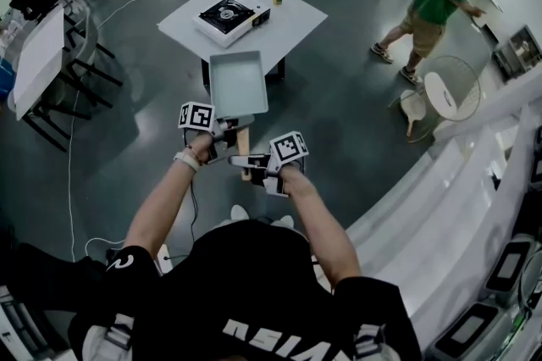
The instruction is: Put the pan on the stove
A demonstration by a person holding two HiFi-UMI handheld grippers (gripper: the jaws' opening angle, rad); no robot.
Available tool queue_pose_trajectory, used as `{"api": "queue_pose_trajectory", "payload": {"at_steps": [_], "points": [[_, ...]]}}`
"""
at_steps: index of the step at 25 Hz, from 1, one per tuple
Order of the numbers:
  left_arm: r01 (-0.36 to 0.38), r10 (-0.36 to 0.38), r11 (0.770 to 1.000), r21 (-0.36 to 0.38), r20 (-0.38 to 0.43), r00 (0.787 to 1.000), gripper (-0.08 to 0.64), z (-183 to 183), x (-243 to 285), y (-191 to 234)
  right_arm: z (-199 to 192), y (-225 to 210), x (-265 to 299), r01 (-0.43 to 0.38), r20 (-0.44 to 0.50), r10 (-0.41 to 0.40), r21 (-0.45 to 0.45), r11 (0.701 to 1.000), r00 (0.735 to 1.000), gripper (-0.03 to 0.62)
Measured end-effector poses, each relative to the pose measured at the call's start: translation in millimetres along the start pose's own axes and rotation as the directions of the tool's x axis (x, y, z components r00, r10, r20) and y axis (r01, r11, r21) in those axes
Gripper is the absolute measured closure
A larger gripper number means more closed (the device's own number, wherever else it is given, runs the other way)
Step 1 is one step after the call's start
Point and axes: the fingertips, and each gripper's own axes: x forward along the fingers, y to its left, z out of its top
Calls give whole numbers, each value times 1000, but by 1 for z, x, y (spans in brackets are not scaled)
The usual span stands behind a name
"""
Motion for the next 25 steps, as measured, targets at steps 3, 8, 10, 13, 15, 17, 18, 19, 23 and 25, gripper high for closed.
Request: {"api": "queue_pose_trajectory", "payload": {"at_steps": [3, 8, 10, 13, 15, 17, 18, 19, 23, 25], "points": [[21, -21, 1000, -7, -15, 1000, 430, 5, -9, 2, 7, -2, 14, 0, 18, 0, 0, 1000, 1000, 525], [29, -29, 1000, -3, -38, 999, 430, 14, -22, 12, 11, -15, 26, 76, 42, -79, 64, 995, 996, 525], [28, -28, 1000, -9, -49, 998, 431, 17, -24, 16, 14, -18, 30, 86, 55, -90, 77, 993, 994, 525], [44, -44, 999, -2, -66, 997, 431, 21, -22, 18, 21, -21, 32, 88, 68, -92, 61, 994, 993, 525], [37, -36, 999, 2, -75, 997, 431, 25, -21, 22, 27, -19, 35, 66, 72, -68, 33, 997, 995, 525], [30, -30, 1000, 4, -81, 996, 430, 29, -19, 26, 33, -22, 35, 65, 75, -68, 37, 997, 995, 525], [35, -34, 999, 4, -83, 996, 431, 32, -17, 27, 35, -25, 34, 70, 76, -74, 47, 996, 994, 525], [41, -40, 999, 4, -84, 996, 431, 34, -15, 29, 38, -25, 34, 56, 77, -60, 44, 997, 995, 526], [25, -24, 1000, 8, -79, 997, 430, 48, -9, 37, 52, -33, 29, 55, 73, -59, 53, 997, 996, 525], [22, -22, 1000, 3, -74, 997, 431, 56, -3, 40, 58, -44, 21, 97, 64, -102, 80, 992, 993, 525]]}}
